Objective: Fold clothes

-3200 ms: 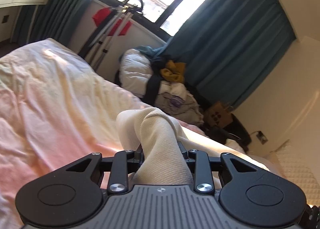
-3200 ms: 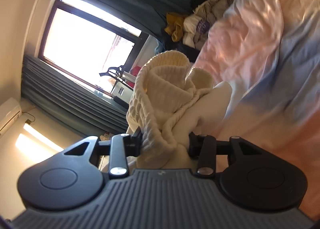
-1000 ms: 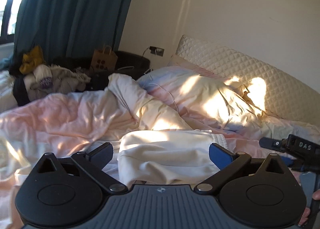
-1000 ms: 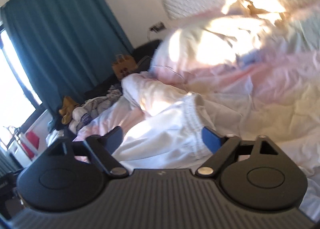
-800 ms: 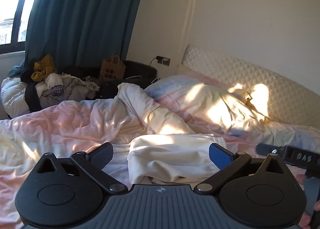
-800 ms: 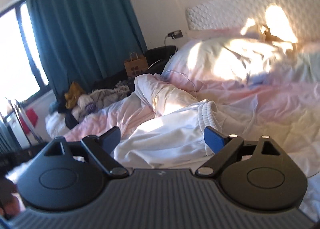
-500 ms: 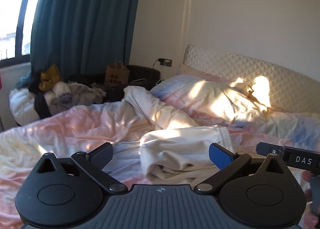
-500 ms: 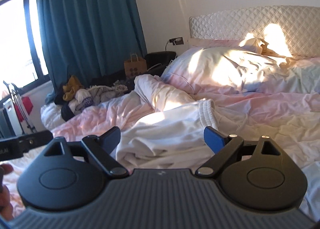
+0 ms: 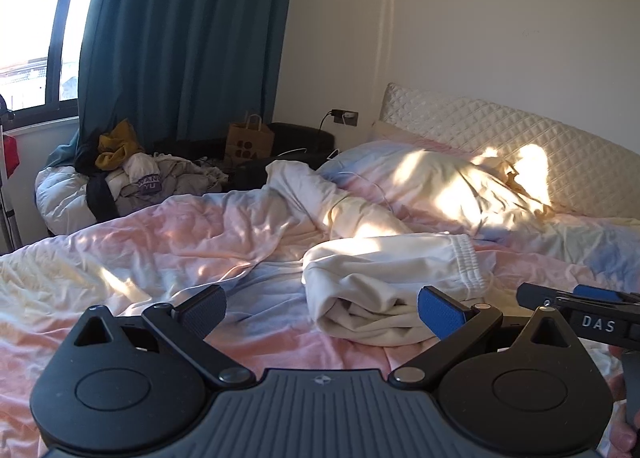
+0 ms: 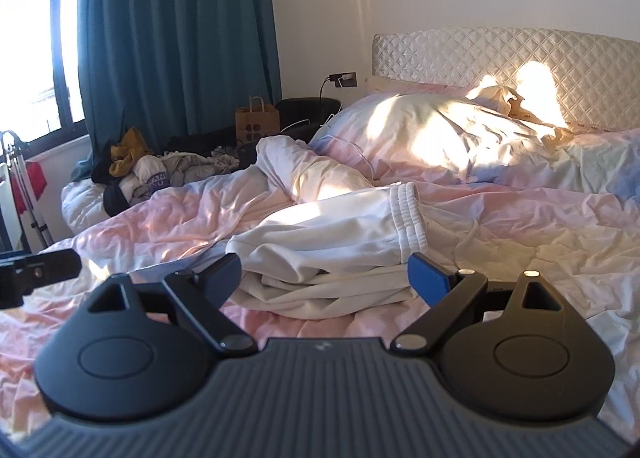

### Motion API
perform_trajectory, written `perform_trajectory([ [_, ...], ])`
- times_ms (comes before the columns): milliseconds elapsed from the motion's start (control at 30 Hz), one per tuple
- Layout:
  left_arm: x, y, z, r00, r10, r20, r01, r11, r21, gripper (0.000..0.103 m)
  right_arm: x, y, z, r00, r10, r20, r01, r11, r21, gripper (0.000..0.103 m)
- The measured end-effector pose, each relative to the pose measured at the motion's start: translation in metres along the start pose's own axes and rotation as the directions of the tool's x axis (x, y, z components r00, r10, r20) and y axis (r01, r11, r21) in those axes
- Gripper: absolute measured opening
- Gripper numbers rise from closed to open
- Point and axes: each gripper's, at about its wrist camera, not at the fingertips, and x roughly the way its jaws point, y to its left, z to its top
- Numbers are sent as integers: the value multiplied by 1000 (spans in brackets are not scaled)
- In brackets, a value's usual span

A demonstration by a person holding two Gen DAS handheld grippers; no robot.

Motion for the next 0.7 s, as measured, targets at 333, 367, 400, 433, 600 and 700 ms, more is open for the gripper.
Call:
perform_trajectory([
  [333, 1, -14, -1, 1000, 22, 2, -22, 998, 59, 103, -4, 10, -2, 1000, -8, -7, 8, 999, -35, 92],
  [367, 2, -14, -1, 1000, 23, 2, -23, 998, 59, 103, -4, 10, -2, 1000, -11, -8, 11, 999, -33, 92],
  [400, 2, -13, -1, 1000, 26, 1, -26, 998, 58, 103, -4, 9, -3, 1000, -12, -9, 12, 999, -33, 92],
  [433, 3, -13, -1, 1000, 28, 0, -28, 998, 57, 103, -4, 9, -3, 1000, -13, -11, 13, 999, -34, 92],
  [600, 6, -10, -2, 999, 33, -8, -33, 998, 54, 103, -1, 10, -5, 1000, -21, -20, 20, 999, -35, 92],
  [700, 7, -9, -2, 999, 37, -12, -37, 998, 53, 103, -2, 12, -4, 999, -28, -15, 28, 999, -43, 92],
])
